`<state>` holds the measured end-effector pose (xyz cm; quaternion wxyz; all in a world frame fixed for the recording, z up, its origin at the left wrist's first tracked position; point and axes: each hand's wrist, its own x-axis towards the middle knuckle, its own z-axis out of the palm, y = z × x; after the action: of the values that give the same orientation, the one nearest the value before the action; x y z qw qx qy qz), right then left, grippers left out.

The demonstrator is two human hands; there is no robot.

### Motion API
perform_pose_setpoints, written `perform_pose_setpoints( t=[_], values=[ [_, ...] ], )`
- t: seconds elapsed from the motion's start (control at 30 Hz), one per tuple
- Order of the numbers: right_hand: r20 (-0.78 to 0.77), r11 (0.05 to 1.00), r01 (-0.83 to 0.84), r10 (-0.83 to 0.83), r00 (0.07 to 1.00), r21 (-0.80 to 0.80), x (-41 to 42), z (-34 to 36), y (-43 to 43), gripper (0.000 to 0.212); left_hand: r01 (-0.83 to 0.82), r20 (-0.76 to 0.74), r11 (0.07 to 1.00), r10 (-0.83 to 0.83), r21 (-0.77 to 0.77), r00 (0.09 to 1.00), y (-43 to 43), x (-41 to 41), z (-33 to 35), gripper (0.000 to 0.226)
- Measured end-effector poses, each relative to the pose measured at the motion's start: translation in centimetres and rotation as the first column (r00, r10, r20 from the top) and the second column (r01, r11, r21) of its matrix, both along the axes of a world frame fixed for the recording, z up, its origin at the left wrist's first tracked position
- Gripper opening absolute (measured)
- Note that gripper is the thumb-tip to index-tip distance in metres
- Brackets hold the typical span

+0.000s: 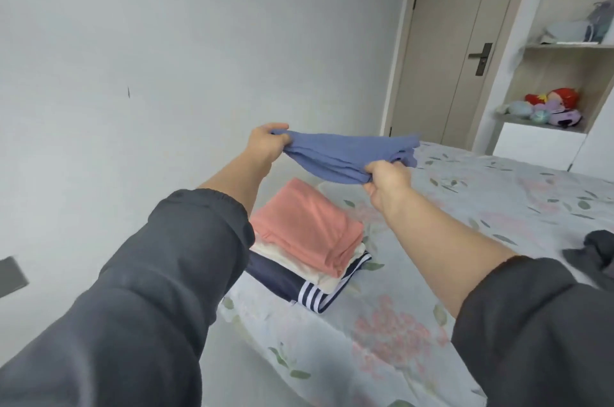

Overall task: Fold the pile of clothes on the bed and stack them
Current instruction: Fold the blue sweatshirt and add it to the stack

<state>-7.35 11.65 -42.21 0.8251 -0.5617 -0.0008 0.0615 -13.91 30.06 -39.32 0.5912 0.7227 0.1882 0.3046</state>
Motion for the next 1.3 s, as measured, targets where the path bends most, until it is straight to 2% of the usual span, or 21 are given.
perform_pose_setpoints(
  t=[0.07,0.13,0.17,0.23,0.3,0.33,0.37,0.43,0.47,0.53,0.6,0.67,0.73,0.93,1.03,1.17,1.3],
  values=[
    [-0.175,0.997,-0.075,0.076,0.982,0.013,-1.6,-4.8,1.7,0.045,-0.059,-0.103,0.998,0.055,-0.038,0.993,1.9,-0.9,-4.2,0.032],
    [-0.342,0.982,-0.187,0.181,0.922,0.017,-3.3,-9.3,2.2,0.039,-0.11,-0.292,0.994,0.1,-0.016,0.951,3.3,-1.9,-8.3,0.024],
    [-0.394,0.972,-0.234,0.218,0.893,0.007,-3.9,-11.1,2.2,0.034,-0.123,-0.406,0.991,0.133,0.052,0.904,3.7,-2.4,-10.0,0.021],
    [-0.435,0.959,-0.27,0.207,0.876,-0.089,-4.6,-13.4,2.0,0.03,-0.142,-0.555,0.955,0.268,0.26,0.787,4.3,-2.8,-12.7,0.037],
    [-0.368,0.921,-0.195,0.061,0.928,-0.338,-4.2,-14.5,1.8,0.036,-0.12,-0.508,0.847,0.418,0.518,0.753,3.7,-2.8,-14.1,0.051],
    [-0.264,0.846,-0.123,-0.022,0.964,-0.519,-3.8,-14.7,1.6,0.045,-0.079,-0.431,0.75,0.459,0.657,0.777,3.0,-2.5,-14.4,0.053],
    [-0.12,0.728,-0.056,-0.036,0.992,-0.683,-3.4,-14.7,1.4,0.053,-0.004,-0.367,0.628,0.46,0.778,0.808,2.2,-1.9,-14.7,0.054],
    [0.175,0.451,0.086,0.159,0.972,-0.888,-2.8,-14.8,1.0,0.063,0.229,-0.374,0.373,0.387,0.899,0.843,0.7,-0.7,-15.7,0.055],
    [0.239,0.319,0.135,0.313,0.919,-0.938,-2.6,-15.0,1.0,0.062,0.356,-0.45,0.299,0.355,0.885,0.82,0.2,-0.2,-16.3,0.056],
    [0.149,0.102,0.111,0.546,0.824,-0.989,-2.2,-15.7,1.2,0.062,0.558,-0.625,0.283,0.344,0.781,0.701,-0.1,0.1,-17.7,0.057],
    [-0.019,-0.007,-0.018,0.605,0.796,-1.0,-2.1,-16.5,1.1,0.065,0.601,-0.676,0.31,0.349,0.737,0.649,-0.1,-0.1,-18.9,0.059],
    [-0.026,-0.009,-0.026,0.605,0.796,-1.0,-2.1,-16.8,0.5,0.065,0.55,-0.623,0.293,0.366,0.782,0.692,-0.3,-0.4,-19.2,0.059],
    [0.026,-0.024,0.052,0.613,0.789,-0.998,-2.0,-16.5,-0.7,0.065,0.483,-0.552,0.27,0.364,0.833,0.75,-0.9,-0.6,-19.2,0.059],
    [0.097,-0.165,0.232,0.578,0.81,-0.959,-1.4,-15.6,-7.0,0.062,0.379,-0.416,0.185,0.244,0.907,0.876,-7.4,-1.1,-18.8,0.06],
    [0.123,-0.215,0.276,0.535,0.836,-0.937,-1.6,-15.6,-11.3,0.062,0.379,-0.397,0.13,0.166,0.916,0.903,-12.3,-0.5,-18.7,0.059],
    [0.191,-0.225,0.323,0.464,0.865,-0.919,-2.4,-15.5,-18.1,0.064,0.397,-0.401,0.067,0.064,0.915,0.914,-18.9,0.5,-18.4,0.062],
    [0.233,-0.269,0.347,0.377,0.897,-0.899,-4.0,-15.4,-25.5,0.065,0.414,-0.411,0.08,-0.045,0.907,0.91,-25.9,1.3,-18.2,0.063]
  ],
)
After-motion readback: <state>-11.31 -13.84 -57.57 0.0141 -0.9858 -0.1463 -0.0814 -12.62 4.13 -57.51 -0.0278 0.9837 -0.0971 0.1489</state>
